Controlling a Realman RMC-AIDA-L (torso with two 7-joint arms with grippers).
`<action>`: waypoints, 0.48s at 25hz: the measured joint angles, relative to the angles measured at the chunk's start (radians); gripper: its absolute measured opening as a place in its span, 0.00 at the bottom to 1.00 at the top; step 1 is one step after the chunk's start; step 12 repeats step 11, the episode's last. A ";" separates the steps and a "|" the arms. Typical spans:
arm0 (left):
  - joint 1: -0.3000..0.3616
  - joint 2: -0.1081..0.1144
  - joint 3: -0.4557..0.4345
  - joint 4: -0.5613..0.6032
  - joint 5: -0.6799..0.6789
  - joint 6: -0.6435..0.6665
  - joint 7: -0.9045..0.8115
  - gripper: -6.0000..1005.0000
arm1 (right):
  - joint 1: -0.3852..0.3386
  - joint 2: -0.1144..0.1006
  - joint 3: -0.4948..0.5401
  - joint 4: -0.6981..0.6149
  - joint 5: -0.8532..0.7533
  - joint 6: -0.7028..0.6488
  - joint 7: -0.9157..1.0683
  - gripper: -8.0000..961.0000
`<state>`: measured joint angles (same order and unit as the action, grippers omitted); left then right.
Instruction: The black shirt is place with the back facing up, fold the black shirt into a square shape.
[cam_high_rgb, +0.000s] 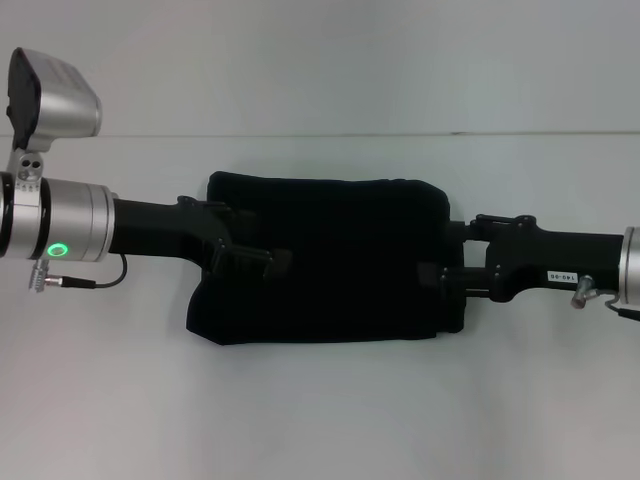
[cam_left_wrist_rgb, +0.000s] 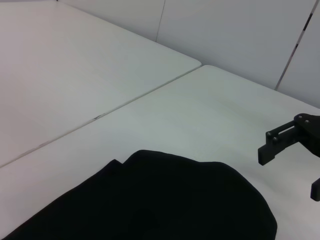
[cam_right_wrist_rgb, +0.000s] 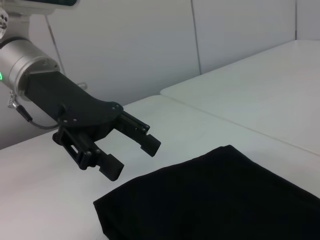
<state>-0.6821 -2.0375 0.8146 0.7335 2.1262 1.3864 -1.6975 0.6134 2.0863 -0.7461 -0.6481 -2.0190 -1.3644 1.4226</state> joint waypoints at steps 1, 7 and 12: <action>0.000 0.000 0.000 0.000 0.000 0.000 0.000 0.88 | 0.000 0.000 -0.001 0.000 0.000 0.000 0.000 0.85; 0.000 -0.001 0.000 0.000 0.000 0.002 0.000 0.88 | -0.001 0.000 0.000 0.001 0.000 -0.002 0.001 0.85; 0.001 -0.001 0.001 0.000 0.000 0.021 0.015 0.88 | -0.001 0.000 0.004 0.001 0.000 -0.001 0.001 0.85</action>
